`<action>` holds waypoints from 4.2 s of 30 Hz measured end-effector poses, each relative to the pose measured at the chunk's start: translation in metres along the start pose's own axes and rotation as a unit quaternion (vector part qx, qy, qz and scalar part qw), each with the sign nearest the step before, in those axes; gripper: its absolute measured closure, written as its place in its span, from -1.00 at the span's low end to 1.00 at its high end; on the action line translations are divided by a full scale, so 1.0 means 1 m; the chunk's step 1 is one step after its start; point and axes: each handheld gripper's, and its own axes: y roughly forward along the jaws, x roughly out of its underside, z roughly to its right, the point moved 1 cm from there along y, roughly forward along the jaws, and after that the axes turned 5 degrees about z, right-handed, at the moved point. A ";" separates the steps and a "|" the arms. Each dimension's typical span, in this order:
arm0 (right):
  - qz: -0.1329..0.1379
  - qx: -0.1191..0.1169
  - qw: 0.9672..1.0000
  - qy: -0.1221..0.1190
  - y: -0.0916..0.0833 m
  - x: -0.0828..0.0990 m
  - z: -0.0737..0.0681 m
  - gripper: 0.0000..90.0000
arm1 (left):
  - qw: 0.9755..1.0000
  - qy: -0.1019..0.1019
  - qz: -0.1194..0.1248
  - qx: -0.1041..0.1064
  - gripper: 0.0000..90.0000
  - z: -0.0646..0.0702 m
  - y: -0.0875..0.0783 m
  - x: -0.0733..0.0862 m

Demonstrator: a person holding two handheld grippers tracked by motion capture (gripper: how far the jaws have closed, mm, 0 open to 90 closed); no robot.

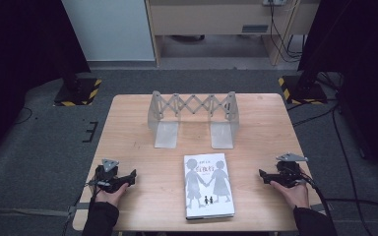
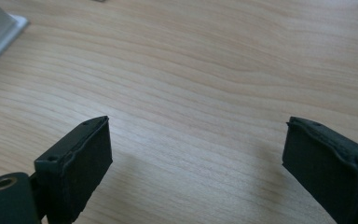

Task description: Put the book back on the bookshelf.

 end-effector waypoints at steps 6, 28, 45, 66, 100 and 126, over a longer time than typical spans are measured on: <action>0.023 -0.013 1.000 0.006 -0.013 -0.009 -0.005 -0.78 | 0.999 -0.013 0.035 0.018 -0.65 0.004 -0.011 -0.007; 0.077 -0.028 0.997 0.013 -0.036 -0.036 -0.017 -0.75 | 0.996 -0.022 0.066 0.057 -0.61 0.032 -0.024 -0.019; 0.107 -0.067 0.992 -0.014 -0.052 -0.062 -0.056 -0.74 | 0.990 -0.014 0.092 0.102 -0.50 0.057 -0.036 -0.029; 0.099 -0.110 0.989 -0.012 -0.036 -0.057 -0.081 -0.71 | 0.983 0.017 0.078 0.164 -0.47 0.117 -0.022 -0.032; 0.048 -0.168 0.985 -0.012 0.000 -0.031 -0.119 -0.60 | 0.973 0.062 0.014 0.221 -0.25 0.169 0.001 -0.007; 0.030 -0.206 0.978 -0.003 0.016 -0.026 -0.133 -0.52 | 0.965 0.040 0.022 0.258 -0.17 0.173 0.008 -0.004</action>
